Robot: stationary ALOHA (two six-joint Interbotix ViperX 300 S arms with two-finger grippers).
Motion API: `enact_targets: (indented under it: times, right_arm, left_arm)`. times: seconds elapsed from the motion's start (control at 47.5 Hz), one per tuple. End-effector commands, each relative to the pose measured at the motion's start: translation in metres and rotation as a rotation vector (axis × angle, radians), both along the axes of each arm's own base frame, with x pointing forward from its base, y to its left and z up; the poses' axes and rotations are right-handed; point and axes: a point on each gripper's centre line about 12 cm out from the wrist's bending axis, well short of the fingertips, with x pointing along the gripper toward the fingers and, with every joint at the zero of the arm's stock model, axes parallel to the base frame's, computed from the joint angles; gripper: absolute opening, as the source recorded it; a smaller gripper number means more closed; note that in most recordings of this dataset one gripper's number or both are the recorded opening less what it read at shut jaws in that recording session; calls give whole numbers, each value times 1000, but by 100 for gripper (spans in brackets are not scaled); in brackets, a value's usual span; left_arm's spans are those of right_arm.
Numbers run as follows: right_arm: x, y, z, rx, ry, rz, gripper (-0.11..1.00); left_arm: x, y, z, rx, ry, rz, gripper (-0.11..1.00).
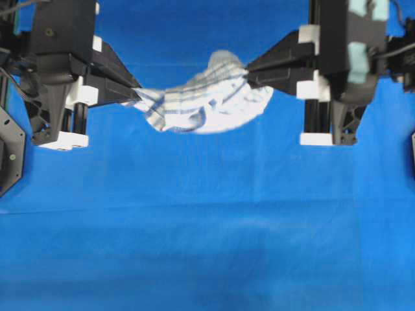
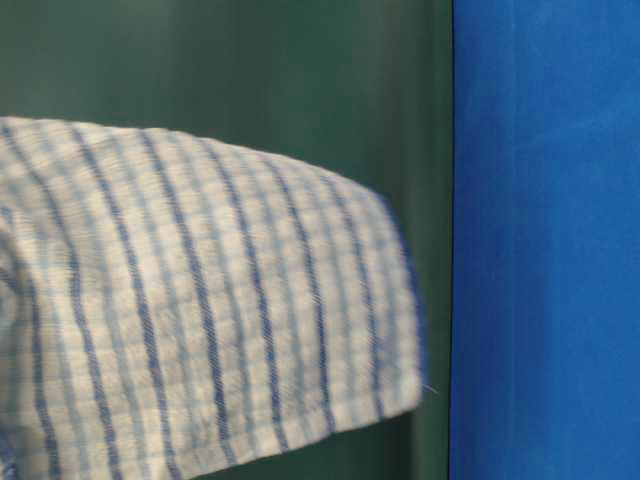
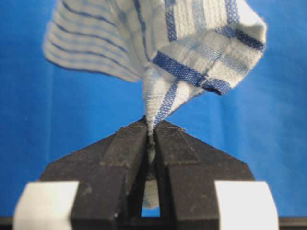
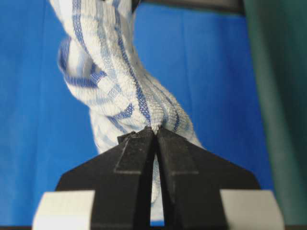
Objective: Lift the towel with both arms.
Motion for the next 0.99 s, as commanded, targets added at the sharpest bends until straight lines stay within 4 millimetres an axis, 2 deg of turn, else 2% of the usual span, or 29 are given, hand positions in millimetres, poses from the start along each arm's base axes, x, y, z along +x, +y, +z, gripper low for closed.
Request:
enact_targets:
  times: [0.0,0.168,0.695,0.758,0.842,0.969]
  right_arm:
    - [-8,-1,25,-4,-62,0,3]
    - [-9,0,28,-2,-61,1,3]
    - [-9,3,26,2,-53,8,3]
    - [-7,3,26,2,-59,8,3]
    - [-6,2,25,3,-55,5,6]
    - [-4,2,21,0,-42,1,43]
  left_arm:
    - [-5,1,20,5,-46,2,1]
    - [-7,0,32,8,-76,-1,1]
    - [-11,0,30,32,-76,-19,4]
    - [-12,0,30,32,-79,-19,15]
    - [-13,0,31,34,-93,-18,40]
    - [-16,0,32,35,-105,-18,78]
